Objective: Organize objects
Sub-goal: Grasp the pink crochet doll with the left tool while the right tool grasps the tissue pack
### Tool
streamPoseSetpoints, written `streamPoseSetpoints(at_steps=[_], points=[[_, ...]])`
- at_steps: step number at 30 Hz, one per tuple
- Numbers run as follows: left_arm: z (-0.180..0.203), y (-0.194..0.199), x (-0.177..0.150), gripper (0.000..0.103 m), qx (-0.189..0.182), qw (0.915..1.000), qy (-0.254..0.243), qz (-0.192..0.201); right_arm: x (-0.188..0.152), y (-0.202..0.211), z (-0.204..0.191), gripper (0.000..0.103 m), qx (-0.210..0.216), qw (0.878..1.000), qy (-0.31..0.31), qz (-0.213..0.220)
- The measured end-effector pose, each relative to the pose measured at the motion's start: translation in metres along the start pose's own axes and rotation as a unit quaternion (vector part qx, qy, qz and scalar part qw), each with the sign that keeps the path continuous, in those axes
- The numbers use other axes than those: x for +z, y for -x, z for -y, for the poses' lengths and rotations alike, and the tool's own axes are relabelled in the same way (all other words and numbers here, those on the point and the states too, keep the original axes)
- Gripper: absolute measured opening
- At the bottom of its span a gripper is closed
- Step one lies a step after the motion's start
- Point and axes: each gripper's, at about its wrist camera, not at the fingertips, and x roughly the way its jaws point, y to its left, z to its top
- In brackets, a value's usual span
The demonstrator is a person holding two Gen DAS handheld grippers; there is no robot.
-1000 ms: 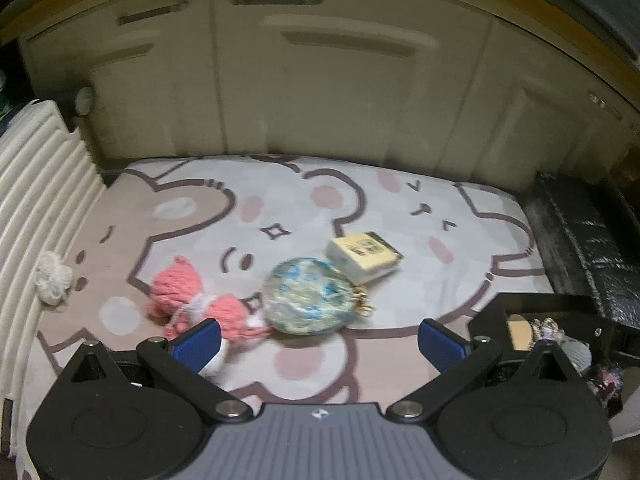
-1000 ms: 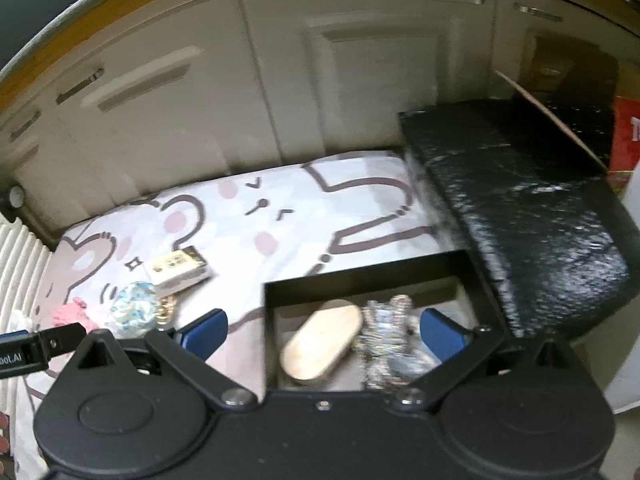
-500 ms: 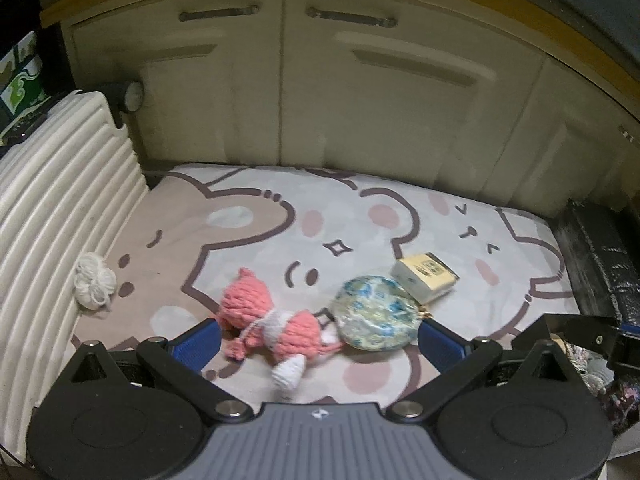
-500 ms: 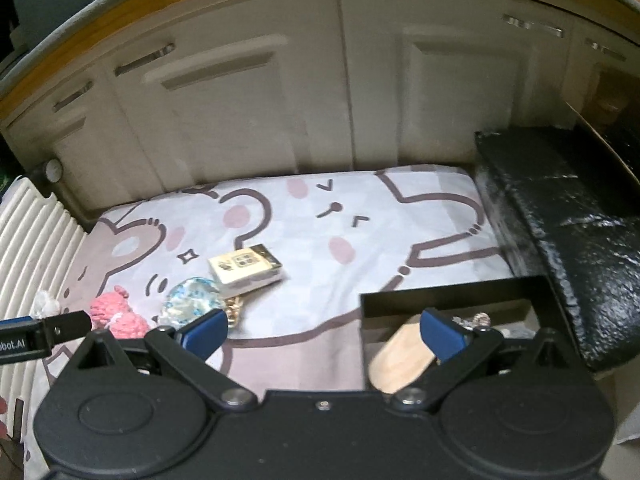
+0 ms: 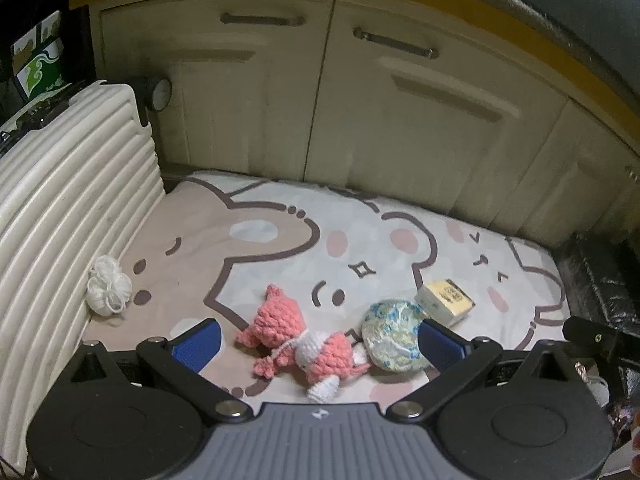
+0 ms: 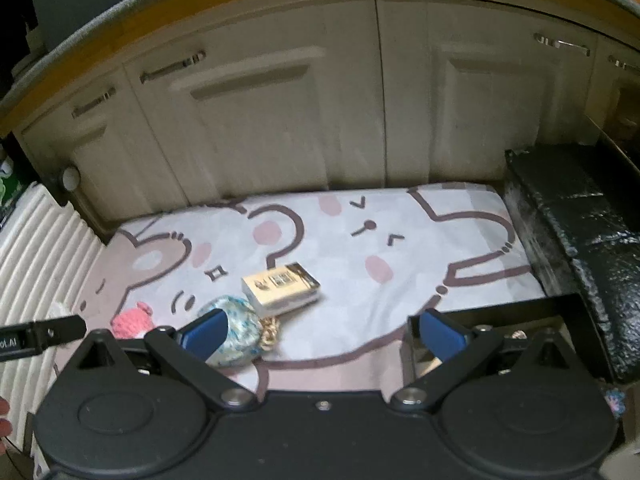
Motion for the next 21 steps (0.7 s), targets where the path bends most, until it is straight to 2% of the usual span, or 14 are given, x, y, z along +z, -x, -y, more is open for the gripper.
streamPoseSetpoints(at_steps=[5, 9, 14, 17, 21], points=[[-0.014, -0.003, 0.006, 0.103, 0.005, 0.9998, -0.01, 0.017, 0.006, -0.001, -0.006, 0.103, 0.021, 1.0, -0.009, 0.009], [-0.02, -0.008, 0.009, 0.103, 0.013, 0.9991, -0.029, 0.028, 0.01, 0.0, -0.017, 0.103, -0.006, 0.998, 0.048, 0.032], [-0.02, -0.019, 0.009, 0.103, 0.014, 0.9982, -0.055, 0.018, 0.028, -0.01, -0.022, 0.103, -0.003, 0.999, 0.046, 0.024], [-0.024, -0.032, 0.008, 0.103, 0.003, 0.9994, -0.029, -0.017, 0.043, -0.019, -0.025, 0.103, 0.004, 0.999, 0.043, 0.025], [-0.03, -0.049, 0.007, 0.101, -0.014, 0.9974, 0.044, -0.055, 0.056, -0.04, -0.033, 0.103, 0.007, 0.999, 0.047, 0.014]])
